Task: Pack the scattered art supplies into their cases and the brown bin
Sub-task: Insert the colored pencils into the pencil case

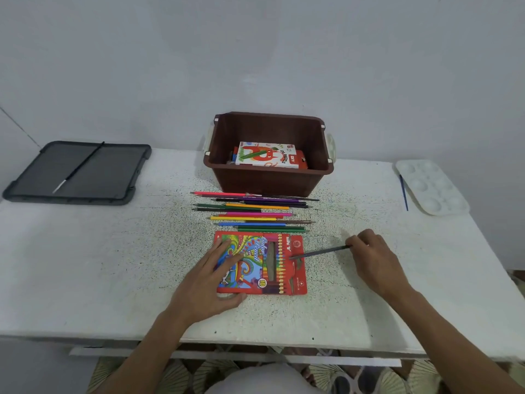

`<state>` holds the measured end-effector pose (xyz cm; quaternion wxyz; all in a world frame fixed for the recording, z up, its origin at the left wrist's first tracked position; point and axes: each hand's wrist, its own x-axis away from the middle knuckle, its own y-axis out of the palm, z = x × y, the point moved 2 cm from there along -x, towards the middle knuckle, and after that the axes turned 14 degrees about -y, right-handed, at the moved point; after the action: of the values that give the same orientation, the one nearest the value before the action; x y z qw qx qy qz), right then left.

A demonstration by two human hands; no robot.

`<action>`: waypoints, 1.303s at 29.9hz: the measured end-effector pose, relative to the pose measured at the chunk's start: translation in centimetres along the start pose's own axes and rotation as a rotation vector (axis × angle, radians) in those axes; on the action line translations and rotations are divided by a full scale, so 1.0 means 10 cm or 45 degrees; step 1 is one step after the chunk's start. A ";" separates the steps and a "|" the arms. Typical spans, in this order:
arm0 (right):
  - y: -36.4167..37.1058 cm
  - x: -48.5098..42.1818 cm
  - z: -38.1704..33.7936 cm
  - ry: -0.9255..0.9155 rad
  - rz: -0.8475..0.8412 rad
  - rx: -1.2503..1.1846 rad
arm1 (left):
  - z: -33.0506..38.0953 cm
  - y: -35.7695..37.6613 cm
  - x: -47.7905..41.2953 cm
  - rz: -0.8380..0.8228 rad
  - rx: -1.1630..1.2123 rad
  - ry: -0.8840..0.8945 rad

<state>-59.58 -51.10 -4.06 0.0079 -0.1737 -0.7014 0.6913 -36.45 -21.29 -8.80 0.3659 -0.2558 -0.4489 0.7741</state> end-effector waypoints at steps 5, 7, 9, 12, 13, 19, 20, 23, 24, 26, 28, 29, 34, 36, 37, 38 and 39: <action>0.00 0.22 0.19 -0.059 0.006 -0.052 | -0.01 0.01 0.00 -0.009 -0.007 -0.013; -0.01 0.27 0.19 -0.106 -0.017 -0.014 | -0.02 0.02 0.00 -0.013 -0.008 -0.018; -0.02 0.30 0.14 -0.159 -0.028 0.003 | -0.02 0.02 0.00 -0.016 -0.005 -0.022; 0.01 0.33 -0.05 -0.233 -0.051 -0.033 | -0.02 0.02 0.01 -0.013 0.002 -0.021; 0.04 0.33 -0.12 -0.254 -0.049 -0.057 | -0.02 0.02 0.01 -0.012 0.002 -0.019; 0.12 0.30 -0.60 -0.364 0.037 -0.217 | -0.02 0.03 0.00 -0.017 -0.005 -0.021; 0.12 0.29 -0.68 -0.366 0.027 -0.250 | -0.03 0.03 0.00 -0.019 -0.006 -0.023; 0.16 0.25 -0.84 -0.388 0.030 -0.328 | -0.02 0.02 0.00 -0.022 -0.016 -0.031; 0.18 0.24 -0.88 -0.390 0.030 -0.367 | -0.02 0.02 0.00 -0.021 -0.016 -0.031; 0.22 0.23 -0.92 -0.353 0.042 -0.469 | -0.02 0.02 0.00 -0.022 -0.015 -0.032; 0.26 0.23 -0.92 -0.307 0.037 -0.571 | -0.02 0.02 0.01 -0.031 -0.015 -0.042; 0.28 0.23 -0.91 -0.295 0.019 -0.609 | -0.02 0.02 0.01 -0.033 -0.013 -0.046; 0.27 0.15 -0.79 -0.089 0.044 -0.868 | 0.01 -0.01 0.00 -0.047 -0.018 -0.064; 0.23 0.06 -0.70 0.002 0.100 -0.883 | 0.01 -0.02 0.00 -0.048 -0.017 -0.066; 0.21 0.02 -0.66 0.018 0.100 -0.872 | 0.01 -0.01 0.00 -0.048 -0.017 -0.066; 0.19 -0.01 -0.63 0.000 0.081 -0.858 | 0.01 -0.01 0.00 -0.051 -0.020 -0.066; 0.19 -0.02 -0.62 -0.050 0.042 -0.846 | 0.01 -0.01 0.01 -0.054 -0.023 -0.067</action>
<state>-57.37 -45.20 -5.58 -0.0740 -0.1646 -0.8856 0.4279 -36.53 -21.24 -8.68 0.3680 -0.2289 -0.4705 0.7686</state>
